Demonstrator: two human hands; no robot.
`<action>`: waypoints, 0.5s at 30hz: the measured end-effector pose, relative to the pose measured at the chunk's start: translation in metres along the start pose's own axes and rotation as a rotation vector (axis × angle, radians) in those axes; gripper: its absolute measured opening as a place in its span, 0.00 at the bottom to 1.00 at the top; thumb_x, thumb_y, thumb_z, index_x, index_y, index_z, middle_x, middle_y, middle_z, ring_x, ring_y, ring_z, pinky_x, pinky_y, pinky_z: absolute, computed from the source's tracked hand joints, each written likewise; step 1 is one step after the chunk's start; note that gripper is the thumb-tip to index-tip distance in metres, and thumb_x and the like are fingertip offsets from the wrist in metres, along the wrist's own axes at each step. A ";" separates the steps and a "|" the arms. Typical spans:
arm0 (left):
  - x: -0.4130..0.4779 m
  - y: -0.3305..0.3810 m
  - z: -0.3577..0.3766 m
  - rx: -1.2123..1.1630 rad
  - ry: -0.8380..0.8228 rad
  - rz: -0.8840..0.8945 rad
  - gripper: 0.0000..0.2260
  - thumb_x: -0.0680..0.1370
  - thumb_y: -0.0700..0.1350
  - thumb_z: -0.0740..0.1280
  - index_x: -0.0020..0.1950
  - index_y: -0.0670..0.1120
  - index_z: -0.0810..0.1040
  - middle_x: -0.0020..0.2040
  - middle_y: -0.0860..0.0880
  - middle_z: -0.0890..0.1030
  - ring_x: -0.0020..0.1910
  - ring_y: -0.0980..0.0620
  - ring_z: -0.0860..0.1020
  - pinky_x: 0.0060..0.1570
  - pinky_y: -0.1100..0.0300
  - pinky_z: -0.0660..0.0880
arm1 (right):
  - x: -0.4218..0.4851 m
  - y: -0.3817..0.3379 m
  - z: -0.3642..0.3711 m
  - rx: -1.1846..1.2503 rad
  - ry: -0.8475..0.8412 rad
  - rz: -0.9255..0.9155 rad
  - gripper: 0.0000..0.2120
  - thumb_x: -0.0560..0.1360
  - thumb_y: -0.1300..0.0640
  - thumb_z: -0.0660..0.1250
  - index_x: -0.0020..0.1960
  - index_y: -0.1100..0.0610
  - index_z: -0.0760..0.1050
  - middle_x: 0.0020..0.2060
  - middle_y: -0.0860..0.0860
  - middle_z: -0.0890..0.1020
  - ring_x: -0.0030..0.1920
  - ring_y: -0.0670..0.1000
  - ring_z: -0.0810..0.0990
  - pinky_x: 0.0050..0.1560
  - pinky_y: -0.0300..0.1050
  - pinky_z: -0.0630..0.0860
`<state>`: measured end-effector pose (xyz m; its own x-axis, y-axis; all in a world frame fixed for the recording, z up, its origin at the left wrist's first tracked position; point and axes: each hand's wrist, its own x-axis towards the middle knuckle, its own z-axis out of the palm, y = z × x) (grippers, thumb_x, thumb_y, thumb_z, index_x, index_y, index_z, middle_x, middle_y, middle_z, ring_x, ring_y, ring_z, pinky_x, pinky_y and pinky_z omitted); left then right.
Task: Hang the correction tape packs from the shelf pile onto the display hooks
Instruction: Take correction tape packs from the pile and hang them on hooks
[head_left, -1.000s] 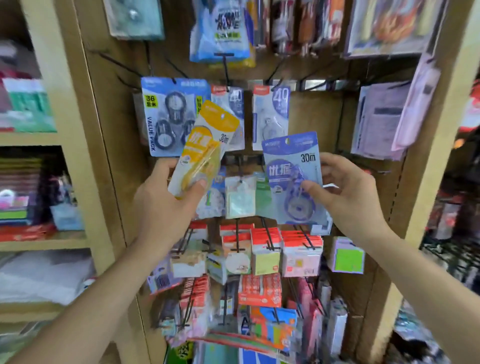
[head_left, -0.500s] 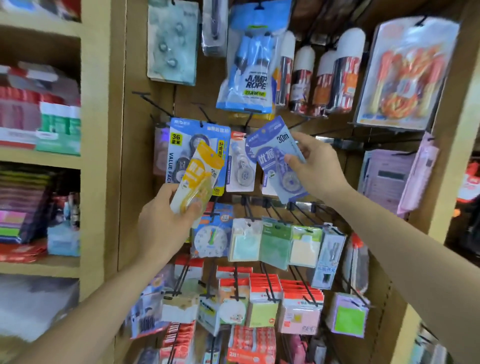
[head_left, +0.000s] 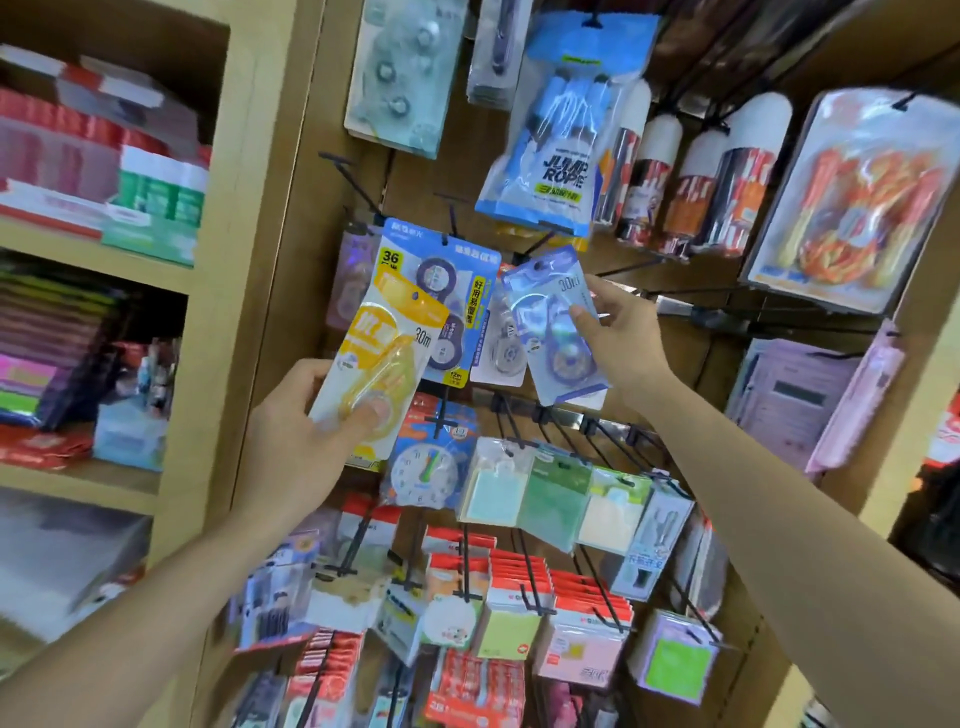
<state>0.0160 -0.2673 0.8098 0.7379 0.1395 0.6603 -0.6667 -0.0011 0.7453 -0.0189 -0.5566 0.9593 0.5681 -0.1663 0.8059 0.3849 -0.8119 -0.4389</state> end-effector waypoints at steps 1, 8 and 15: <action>0.001 0.001 0.000 -0.012 0.001 -0.006 0.11 0.73 0.47 0.78 0.51 0.54 0.79 0.46 0.62 0.82 0.43 0.59 0.80 0.42 0.55 0.76 | 0.000 0.002 0.002 -0.024 0.001 -0.004 0.17 0.80 0.58 0.65 0.68 0.49 0.76 0.43 0.43 0.83 0.43 0.49 0.82 0.45 0.45 0.79; 0.009 0.012 0.009 -0.105 -0.026 -0.013 0.11 0.73 0.45 0.78 0.50 0.56 0.79 0.45 0.59 0.84 0.43 0.56 0.82 0.43 0.51 0.79 | 0.014 0.016 0.021 -0.039 0.055 0.117 0.19 0.78 0.54 0.69 0.69 0.51 0.75 0.48 0.50 0.83 0.45 0.49 0.80 0.41 0.38 0.74; 0.009 0.009 -0.001 -0.134 -0.035 -0.025 0.10 0.74 0.44 0.77 0.50 0.55 0.80 0.45 0.57 0.85 0.42 0.57 0.83 0.44 0.49 0.81 | 0.042 0.027 0.038 -0.174 0.057 0.193 0.21 0.75 0.53 0.73 0.66 0.54 0.76 0.48 0.55 0.83 0.51 0.56 0.81 0.52 0.53 0.79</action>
<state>0.0163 -0.2654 0.8224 0.7558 0.1031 0.6466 -0.6547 0.1346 0.7438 0.0428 -0.5647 0.9660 0.5750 -0.3546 0.7373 0.1397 -0.8454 -0.5156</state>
